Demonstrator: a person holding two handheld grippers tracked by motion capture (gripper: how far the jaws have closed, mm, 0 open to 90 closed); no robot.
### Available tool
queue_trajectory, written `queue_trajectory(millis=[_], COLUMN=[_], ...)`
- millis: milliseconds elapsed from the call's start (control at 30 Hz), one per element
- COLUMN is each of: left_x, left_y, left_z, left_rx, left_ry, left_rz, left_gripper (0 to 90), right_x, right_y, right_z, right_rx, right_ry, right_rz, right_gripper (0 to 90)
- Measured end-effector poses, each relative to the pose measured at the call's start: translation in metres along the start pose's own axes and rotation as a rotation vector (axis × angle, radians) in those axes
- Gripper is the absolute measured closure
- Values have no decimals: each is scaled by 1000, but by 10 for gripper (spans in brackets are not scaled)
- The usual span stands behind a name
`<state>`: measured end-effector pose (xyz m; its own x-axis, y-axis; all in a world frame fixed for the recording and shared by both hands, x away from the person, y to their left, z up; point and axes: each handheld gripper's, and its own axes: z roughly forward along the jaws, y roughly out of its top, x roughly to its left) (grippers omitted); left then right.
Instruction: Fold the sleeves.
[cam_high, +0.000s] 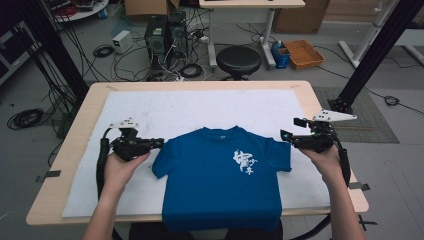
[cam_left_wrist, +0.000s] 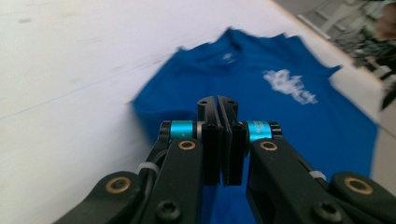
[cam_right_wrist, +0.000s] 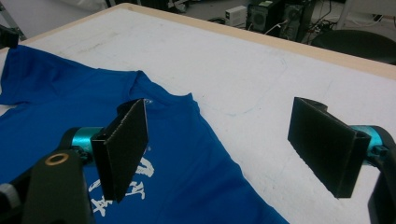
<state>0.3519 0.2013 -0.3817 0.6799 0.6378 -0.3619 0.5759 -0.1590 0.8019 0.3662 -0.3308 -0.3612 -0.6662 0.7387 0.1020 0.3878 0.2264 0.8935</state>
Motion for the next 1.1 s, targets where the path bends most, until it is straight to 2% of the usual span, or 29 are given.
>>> queue_trajectory(millis=[167,233,433,500,533,600,667,700,767,833,967,1100], left_x=[-22,-27,-27,-27,-27,-29,-30,-31,-32,-32,-29,-22], left_y=[10,12,10,7,6,5,6,7,8,9,6,-1], left_z=[36,49,90,102,106,110,109,106,96,84,56,32], left_rx=[4,7,23,34,28,19,-5,-17,-54,-83,-141,-151], left_ry=[-71,-80,-91,-109,-111,-91,-76,-68,-55,-24,19,61], left_rz=[-37,-45,-71,-57,-42,-2,20,36,76,122,199,237], left_gripper=[881,881,880,877,848,726,579,540,513,454,452,446], right_x=[-1,-1,-3,-3,-4,-6,-8,-10,-12,-15,-23,-32], right_y=[0,0,-2,-3,-4,-5,-7,-8,-11,-14,-23,-38], right_z=[-2,-2,0,1,1,1,1,1,1,2,7,16], right_rx=[-3,-7,9,13,13,19,29,34,38,55,114,185], right_ry=[-5,-6,-13,-19,-22,-38,-65,-76,-93,-112,-151,-181], right_rz=[4,1,4,9,10,20,36,42,63,80,116,139], right_gripper=[200,200,200,200,200,203,267,275,299,364,484,576])
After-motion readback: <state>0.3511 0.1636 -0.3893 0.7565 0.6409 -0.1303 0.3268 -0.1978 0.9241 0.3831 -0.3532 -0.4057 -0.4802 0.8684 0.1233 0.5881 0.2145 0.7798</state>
